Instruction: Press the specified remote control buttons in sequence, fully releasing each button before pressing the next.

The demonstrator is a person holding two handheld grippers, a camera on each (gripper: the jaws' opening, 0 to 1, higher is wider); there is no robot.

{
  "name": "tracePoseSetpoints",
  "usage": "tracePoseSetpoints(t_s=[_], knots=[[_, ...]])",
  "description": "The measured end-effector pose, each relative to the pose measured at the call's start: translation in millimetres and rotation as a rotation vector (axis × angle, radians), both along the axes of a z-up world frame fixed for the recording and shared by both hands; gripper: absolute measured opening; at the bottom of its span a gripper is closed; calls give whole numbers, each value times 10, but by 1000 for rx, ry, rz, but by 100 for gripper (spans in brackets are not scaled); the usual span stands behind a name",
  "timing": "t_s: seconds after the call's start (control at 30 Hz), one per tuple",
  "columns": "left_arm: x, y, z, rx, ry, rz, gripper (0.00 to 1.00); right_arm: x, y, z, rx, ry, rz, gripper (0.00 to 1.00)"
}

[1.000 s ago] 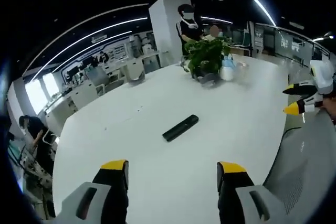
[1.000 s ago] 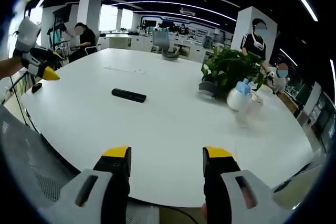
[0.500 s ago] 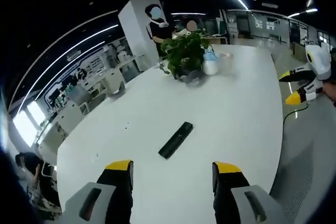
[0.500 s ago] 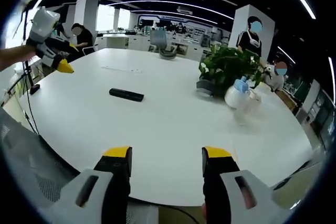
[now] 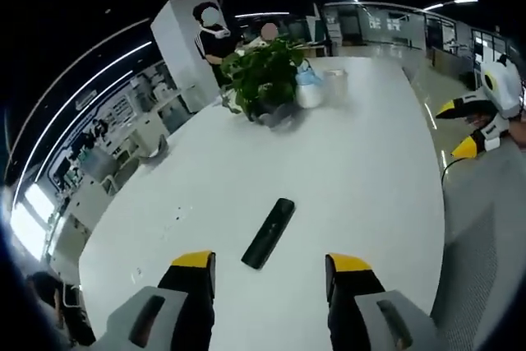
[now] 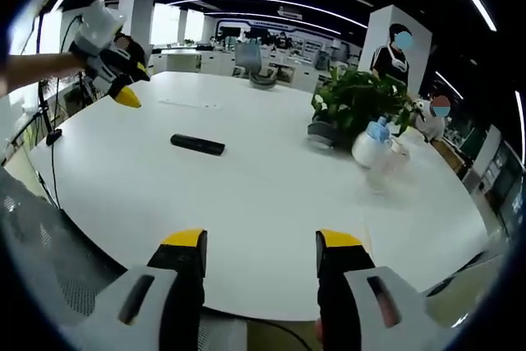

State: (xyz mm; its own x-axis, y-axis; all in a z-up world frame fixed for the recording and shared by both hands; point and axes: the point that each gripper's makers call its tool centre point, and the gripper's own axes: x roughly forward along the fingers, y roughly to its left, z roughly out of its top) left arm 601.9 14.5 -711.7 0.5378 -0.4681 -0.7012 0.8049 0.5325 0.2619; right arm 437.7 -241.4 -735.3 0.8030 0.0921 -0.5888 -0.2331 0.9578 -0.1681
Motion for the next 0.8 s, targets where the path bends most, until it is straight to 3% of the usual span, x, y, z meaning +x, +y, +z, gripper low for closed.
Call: tracePoseSetpoints(t_s=[0.8], knots=[[550,-166,-673,167,164,-205,47,-14,9,-112,-40,59,17,54]])
